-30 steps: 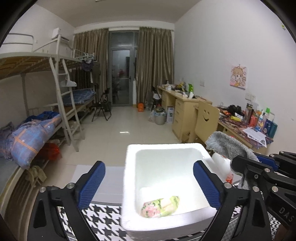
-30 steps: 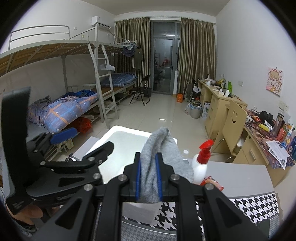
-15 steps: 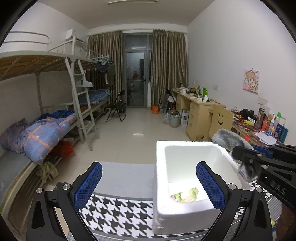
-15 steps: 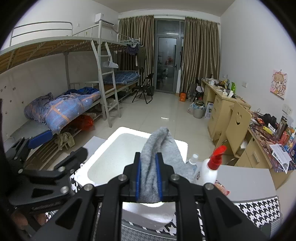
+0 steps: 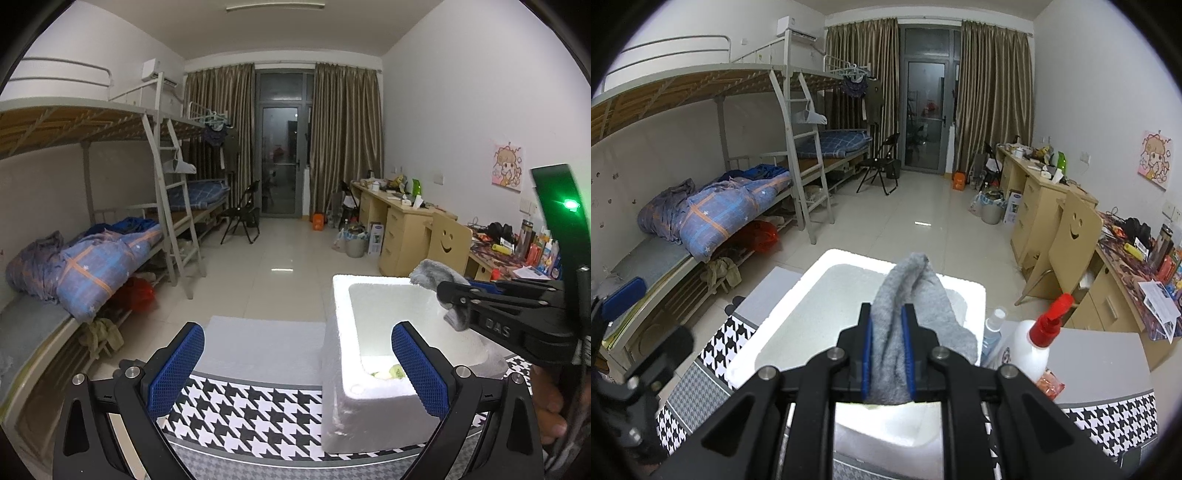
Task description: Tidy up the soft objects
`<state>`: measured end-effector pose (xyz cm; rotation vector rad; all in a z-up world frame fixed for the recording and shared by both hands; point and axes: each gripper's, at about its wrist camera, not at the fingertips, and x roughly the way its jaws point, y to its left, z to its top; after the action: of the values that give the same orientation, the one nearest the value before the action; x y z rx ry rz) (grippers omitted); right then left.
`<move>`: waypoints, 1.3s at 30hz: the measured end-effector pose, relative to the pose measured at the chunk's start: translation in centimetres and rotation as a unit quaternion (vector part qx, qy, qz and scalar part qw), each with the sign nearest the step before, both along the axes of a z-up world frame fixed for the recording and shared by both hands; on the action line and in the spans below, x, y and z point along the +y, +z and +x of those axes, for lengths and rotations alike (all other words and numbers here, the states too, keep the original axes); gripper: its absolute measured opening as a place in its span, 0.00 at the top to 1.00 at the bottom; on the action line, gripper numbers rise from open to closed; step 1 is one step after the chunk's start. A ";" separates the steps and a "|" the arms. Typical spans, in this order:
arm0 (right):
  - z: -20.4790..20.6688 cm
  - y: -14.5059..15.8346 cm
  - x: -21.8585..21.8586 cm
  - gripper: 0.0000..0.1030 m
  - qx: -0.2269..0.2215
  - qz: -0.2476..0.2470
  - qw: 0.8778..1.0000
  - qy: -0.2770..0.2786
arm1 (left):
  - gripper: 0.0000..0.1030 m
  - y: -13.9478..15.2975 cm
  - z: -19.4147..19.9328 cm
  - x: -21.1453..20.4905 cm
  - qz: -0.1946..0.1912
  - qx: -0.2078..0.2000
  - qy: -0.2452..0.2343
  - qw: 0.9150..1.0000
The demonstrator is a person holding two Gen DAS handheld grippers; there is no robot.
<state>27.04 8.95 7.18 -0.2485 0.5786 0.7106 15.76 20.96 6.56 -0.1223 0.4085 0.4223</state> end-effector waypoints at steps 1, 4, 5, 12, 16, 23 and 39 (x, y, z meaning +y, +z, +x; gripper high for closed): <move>0.3 -0.1 0.1 0.82 0.003 -0.003 1.000 -0.002 | 0.01 0.0 0.1 0.0 0.000 0.001 0.000 1.000; 0.8 -0.6 0.5 0.82 0.012 -0.010 1.000 -0.002 | 0.01 -0.3 0.0 0.3 -0.002 0.003 0.003 1.000; 0.8 -0.7 0.6 0.82 0.015 -0.010 1.000 -0.003 | 0.01 -0.3 -0.1 0.4 -0.004 0.003 0.004 1.000; 1.7 -1.1 0.5 0.41 0.045 -0.014 0.999 -0.006 | 0.01 -0.8 -0.7 1.0 -0.013 0.002 0.009 1.000; 0.7 -0.5 0.2 0.36 0.028 -0.010 1.000 -0.002 | 0.01 -1.1 -0.8 1.0 -0.013 0.006 0.008 1.000; -0.2 0.2 -0.2 0.35 0.017 -0.003 1.000 0.004 | 0.01 -0.7 -1.2 0.9 -0.013 0.002 0.006 1.000; -1.9 1.8 -2.7 0.18 -0.001 0.029 1.000 -0.006 | 0.01 0.5 -2.2 -0.6 -0.006 -0.009 0.001 1.000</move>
<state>25.14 6.24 9.01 -0.1905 0.5564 0.7140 13.54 20.39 7.10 -0.1388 0.3926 0.4213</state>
